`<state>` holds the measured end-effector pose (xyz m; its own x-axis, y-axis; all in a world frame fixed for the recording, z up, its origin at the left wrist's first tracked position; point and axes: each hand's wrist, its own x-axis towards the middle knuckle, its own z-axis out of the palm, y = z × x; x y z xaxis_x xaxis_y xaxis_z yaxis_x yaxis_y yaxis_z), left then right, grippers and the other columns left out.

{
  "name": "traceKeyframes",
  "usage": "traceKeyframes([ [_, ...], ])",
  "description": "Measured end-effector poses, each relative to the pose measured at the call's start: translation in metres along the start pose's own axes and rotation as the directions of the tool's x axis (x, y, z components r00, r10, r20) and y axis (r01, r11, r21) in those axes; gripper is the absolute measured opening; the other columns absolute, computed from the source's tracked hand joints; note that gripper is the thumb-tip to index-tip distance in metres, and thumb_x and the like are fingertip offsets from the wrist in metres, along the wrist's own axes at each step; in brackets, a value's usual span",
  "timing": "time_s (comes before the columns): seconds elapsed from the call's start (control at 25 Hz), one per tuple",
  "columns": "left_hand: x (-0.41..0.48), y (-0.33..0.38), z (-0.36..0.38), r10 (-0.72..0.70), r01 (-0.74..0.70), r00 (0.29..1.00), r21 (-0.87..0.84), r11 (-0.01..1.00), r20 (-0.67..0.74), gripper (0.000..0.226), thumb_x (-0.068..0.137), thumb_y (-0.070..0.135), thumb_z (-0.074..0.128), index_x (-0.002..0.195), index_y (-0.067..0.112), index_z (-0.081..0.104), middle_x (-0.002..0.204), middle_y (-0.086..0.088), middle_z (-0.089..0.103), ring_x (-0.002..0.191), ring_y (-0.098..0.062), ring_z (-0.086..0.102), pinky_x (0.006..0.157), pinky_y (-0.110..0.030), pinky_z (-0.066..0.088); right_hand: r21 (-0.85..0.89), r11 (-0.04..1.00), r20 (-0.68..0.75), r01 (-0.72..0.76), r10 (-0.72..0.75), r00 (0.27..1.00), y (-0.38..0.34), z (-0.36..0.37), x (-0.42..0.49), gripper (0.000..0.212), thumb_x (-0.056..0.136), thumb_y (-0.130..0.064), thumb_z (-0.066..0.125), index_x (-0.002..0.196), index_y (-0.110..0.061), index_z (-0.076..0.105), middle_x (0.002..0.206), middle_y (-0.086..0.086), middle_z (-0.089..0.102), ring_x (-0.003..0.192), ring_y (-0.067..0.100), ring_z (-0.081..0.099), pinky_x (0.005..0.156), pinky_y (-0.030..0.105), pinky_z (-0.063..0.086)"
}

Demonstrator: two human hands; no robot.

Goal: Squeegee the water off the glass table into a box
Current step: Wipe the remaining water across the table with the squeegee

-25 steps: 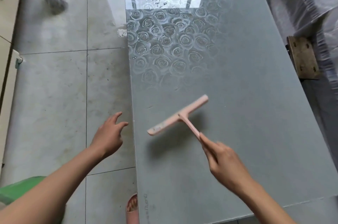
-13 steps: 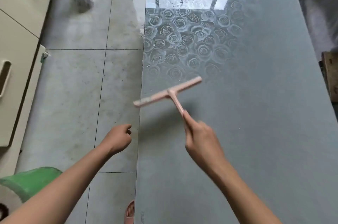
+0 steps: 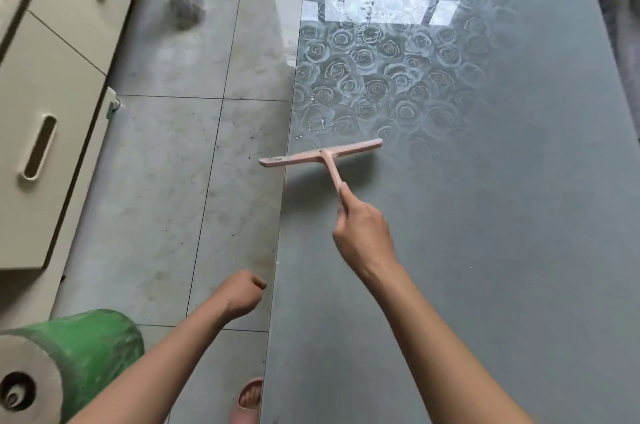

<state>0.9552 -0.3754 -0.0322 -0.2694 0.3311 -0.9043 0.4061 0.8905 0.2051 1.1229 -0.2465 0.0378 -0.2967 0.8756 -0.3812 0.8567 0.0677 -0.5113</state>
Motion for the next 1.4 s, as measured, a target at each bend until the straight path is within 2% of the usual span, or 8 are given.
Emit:
traceKeyframes([
  [0.08, -0.004, -0.003, -0.003, 0.036, -0.036, 0.998, 0.004, 0.999, 0.043, 0.040, 0.076, 0.000, 0.039, 0.104, 0.009, 0.066, 0.106, -0.011, 0.062, 0.090, -0.032, 0.059, 0.071, -0.034, 0.043, -0.024, 0.998, -0.022, 0.056, -0.056, 0.998, 0.022, -0.003, -0.052, 0.051, 0.098, -0.019, 0.036, 0.145, -0.036, 0.028, 0.082, 0.009, 0.047, 0.084, 0.039, 0.054, 0.065, 0.038, 0.036],
  [0.16, -0.003, -0.005, -0.008, 0.041, -0.041, 0.999, 0.003, 0.999, 0.009, 0.045, 0.082, -0.005, 0.038, 0.118, 0.006, 0.063, 0.112, -0.012, 0.064, 0.100, -0.031, 0.062, 0.074, -0.033, 0.045, -0.058, 0.998, 0.044, -0.009, 0.011, 0.999, 0.041, -0.003, -0.120, 0.054, 0.095, -0.022, 0.047, 0.144, -0.041, 0.033, 0.076, 0.005, 0.042, 0.075, 0.036, 0.057, 0.059, 0.035, 0.037],
  [0.32, 0.000, -0.023, -0.023, 0.060, -0.060, 0.997, 0.013, 0.998, -0.040, 0.036, 0.086, -0.006, 0.037, 0.105, 0.003, 0.066, 0.112, -0.016, 0.064, 0.096, -0.030, 0.060, 0.076, -0.032, 0.046, -0.182, 0.978, 0.130, -0.106, 0.131, 0.983, 0.029, 0.035, -0.198, 0.072, 0.049, -0.011, 0.090, 0.117, -0.027, 0.069, 0.054, 0.006, 0.044, 0.033, 0.027, 0.047, 0.042, 0.022, 0.015],
  [0.52, 0.009, -0.044, -0.057, 0.109, -0.107, 0.993, 0.049, 0.993, -0.045, 0.046, 0.086, -0.004, 0.039, 0.127, 0.006, 0.058, 0.128, -0.014, 0.060, 0.119, -0.031, 0.056, 0.101, -0.041, 0.043, -0.141, 0.969, -0.055, -0.202, 0.195, 0.979, -0.031, 0.068, -0.108, 0.062, 0.096, -0.014, 0.036, 0.150, -0.034, 0.014, 0.088, 0.006, 0.042, 0.085, 0.033, 0.057, 0.063, 0.035, 0.033],
  [0.68, 0.014, -0.052, -0.091, 0.145, -0.144, 0.989, 0.075, 0.987, -0.018, 0.048, 0.084, -0.003, 0.040, 0.127, 0.008, 0.059, 0.127, -0.014, 0.060, 0.119, -0.031, 0.056, 0.104, -0.043, 0.043, -0.071, 0.970, -0.222, -0.232, 0.212, 0.952, -0.058, 0.046, -0.088, 0.051, 0.098, -0.020, 0.036, 0.146, -0.036, 0.029, 0.076, 0.005, 0.040, 0.082, 0.037, 0.056, 0.063, 0.036, 0.033],
  [0.92, 0.021, -0.038, -0.128, 0.215, -0.213, 0.977, 0.096, 0.972, -0.010, 0.049, 0.084, -0.004, 0.040, 0.127, 0.007, 0.059, 0.128, -0.014, 0.060, 0.120, -0.031, 0.055, 0.104, -0.042, 0.043, -0.155, 0.930, -0.053, -0.334, 0.329, 0.943, -0.062, 0.071, -0.151, 0.052, 0.097, -0.023, 0.035, 0.144, -0.044, 0.027, 0.080, 0.003, 0.047, 0.086, 0.030, 0.057, 0.068, 0.037, 0.040],
  [1.16, 0.028, -0.020, -0.148, 0.295, -0.288, 0.954, 0.116, 0.951, -0.046, 0.051, 0.084, -0.006, 0.040, 0.130, 0.006, 0.057, 0.127, -0.013, 0.061, 0.119, -0.028, 0.056, 0.105, -0.037, 0.041, 0.188, 0.923, -0.056, -0.335, 0.351, 0.935, -0.071, 0.049, -0.017, 0.043, 0.096, -0.021, 0.042, 0.138, -0.031, 0.048, 0.116, 0.014, 0.064, 0.106, 0.037, 0.055, 0.086, 0.037, 0.048],
  [1.4, 0.025, 0.010, -0.145, 0.305, -0.309, 0.951, 0.118, 0.944, 0.054, 0.050, 0.085, -0.012, 0.040, 0.133, -0.001, 0.051, 0.130, -0.016, 0.058, 0.121, -0.028, 0.054, 0.100, -0.035, 0.043, 0.139, 0.939, -0.109, -0.314, 0.329, 0.938, -0.029, 0.036, -0.091, 0.043, 0.096, -0.022, 0.047, 0.136, -0.036, 0.048, 0.108, 0.006, 0.069, 0.100, 0.029, 0.061, 0.074, 0.034, 0.045],
])
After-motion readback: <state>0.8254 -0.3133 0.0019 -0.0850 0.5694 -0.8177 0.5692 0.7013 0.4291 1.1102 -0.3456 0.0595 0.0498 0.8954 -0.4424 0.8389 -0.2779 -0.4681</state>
